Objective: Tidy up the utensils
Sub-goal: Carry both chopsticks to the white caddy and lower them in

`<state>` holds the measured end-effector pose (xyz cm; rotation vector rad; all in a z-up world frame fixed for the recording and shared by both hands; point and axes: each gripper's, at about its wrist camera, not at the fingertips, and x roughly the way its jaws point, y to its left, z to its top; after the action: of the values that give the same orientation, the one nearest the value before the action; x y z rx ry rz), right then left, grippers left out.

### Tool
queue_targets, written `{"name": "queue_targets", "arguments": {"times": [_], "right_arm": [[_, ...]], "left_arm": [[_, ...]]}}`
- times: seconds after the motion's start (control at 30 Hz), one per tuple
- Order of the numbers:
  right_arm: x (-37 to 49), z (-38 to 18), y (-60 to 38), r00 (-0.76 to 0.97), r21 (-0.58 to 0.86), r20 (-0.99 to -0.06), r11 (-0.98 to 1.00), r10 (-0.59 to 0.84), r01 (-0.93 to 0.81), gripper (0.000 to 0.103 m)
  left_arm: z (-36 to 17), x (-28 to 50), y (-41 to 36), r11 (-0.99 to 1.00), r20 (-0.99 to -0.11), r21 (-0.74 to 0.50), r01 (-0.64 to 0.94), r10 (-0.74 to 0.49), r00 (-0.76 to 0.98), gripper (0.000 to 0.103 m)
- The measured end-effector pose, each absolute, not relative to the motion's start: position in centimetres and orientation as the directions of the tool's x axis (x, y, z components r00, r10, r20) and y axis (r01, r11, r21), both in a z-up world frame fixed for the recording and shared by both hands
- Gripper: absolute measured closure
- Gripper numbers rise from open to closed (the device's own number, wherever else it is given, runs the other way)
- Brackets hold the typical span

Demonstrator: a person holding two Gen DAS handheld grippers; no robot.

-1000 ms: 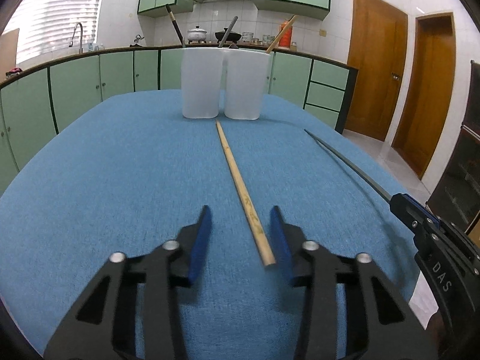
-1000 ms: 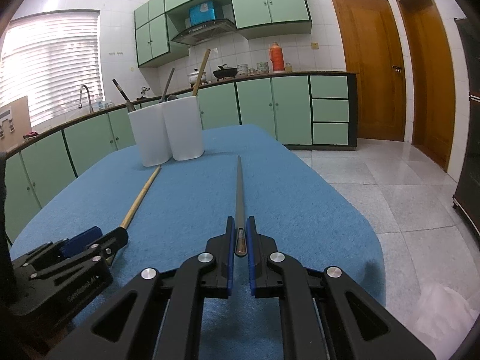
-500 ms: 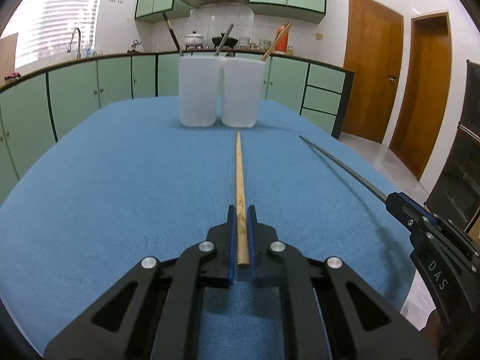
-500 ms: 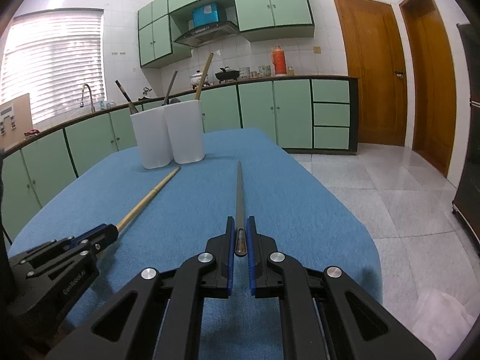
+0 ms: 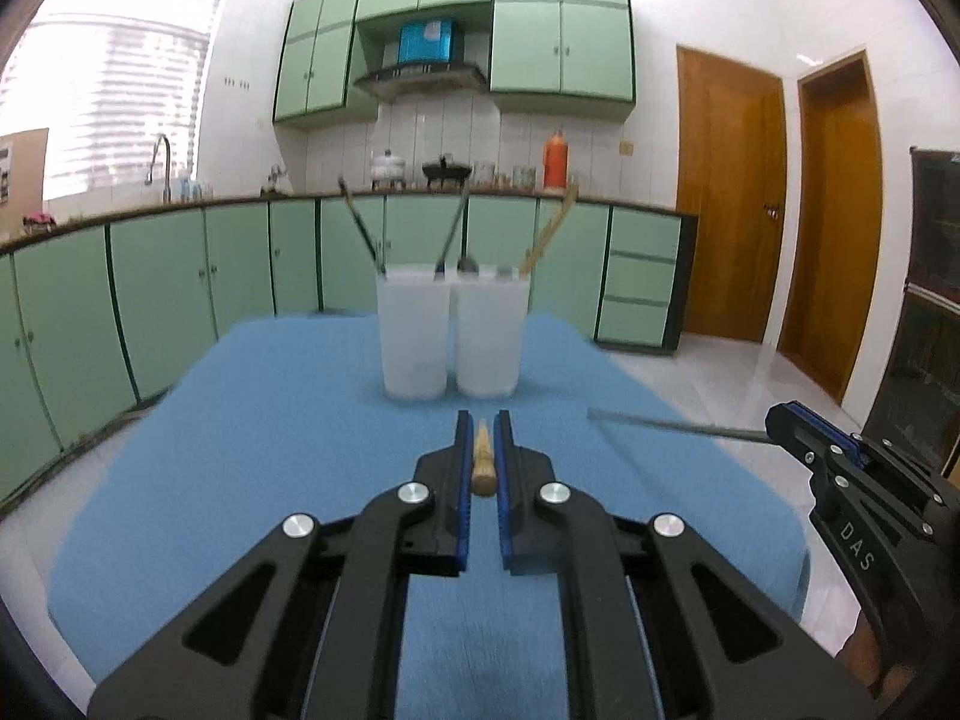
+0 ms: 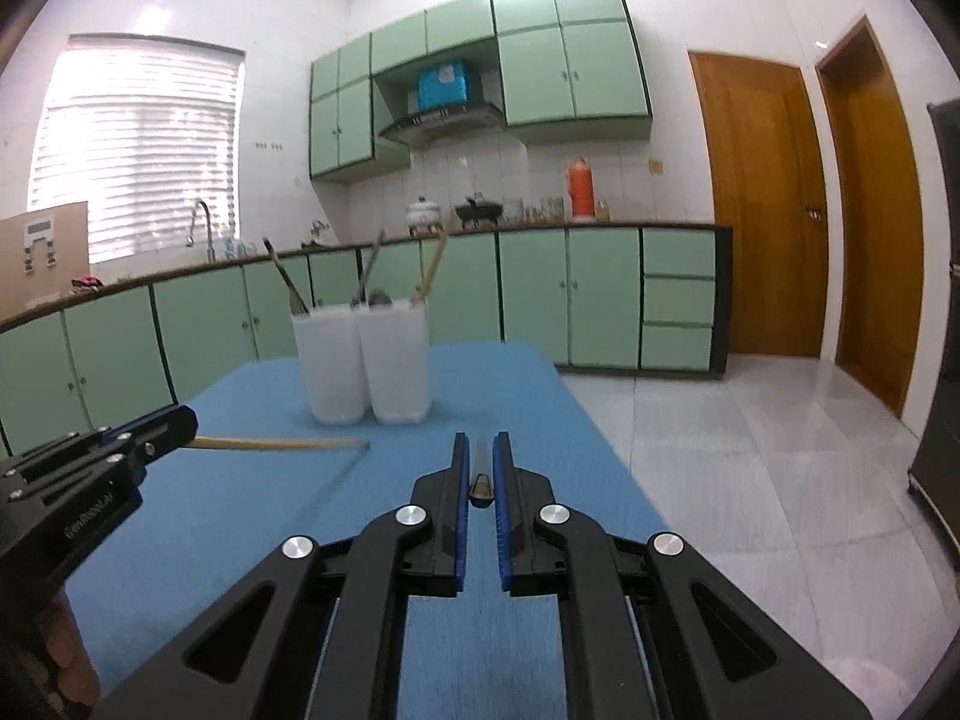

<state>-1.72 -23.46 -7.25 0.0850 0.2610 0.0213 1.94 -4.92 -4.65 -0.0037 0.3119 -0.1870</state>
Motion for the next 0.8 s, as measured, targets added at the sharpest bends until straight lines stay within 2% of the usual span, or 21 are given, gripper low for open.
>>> {"name": "queue_targets", "arguments": {"times": [0.33, 0.57, 0.8], "right_arm": [[0.9, 0.4, -24.0, 0.967, 0.140, -0.190, 0.979, 0.171, -0.145, 0.095], [4.0, 3.6, -23.9, 0.948, 0.193, -0.207, 0.960, 0.243, -0.204, 0.095], [6.9, 5.5, -23.1, 0.939, 0.190, -0.219, 0.955, 0.267, -0.227, 0.095]], "left_arm": [[2.4, 2.8, -3.8, 0.968, -0.192, -0.064, 0.244, -0.252, 0.948, 0.097], [5.0, 5.0, -2.4, 0.954, -0.213, -0.121, 0.274, -0.294, 0.932, 0.097], [6.6, 7.1, -1.2, 0.957, -0.187, -0.129, 0.260, -0.281, 0.941, 0.097]]}}
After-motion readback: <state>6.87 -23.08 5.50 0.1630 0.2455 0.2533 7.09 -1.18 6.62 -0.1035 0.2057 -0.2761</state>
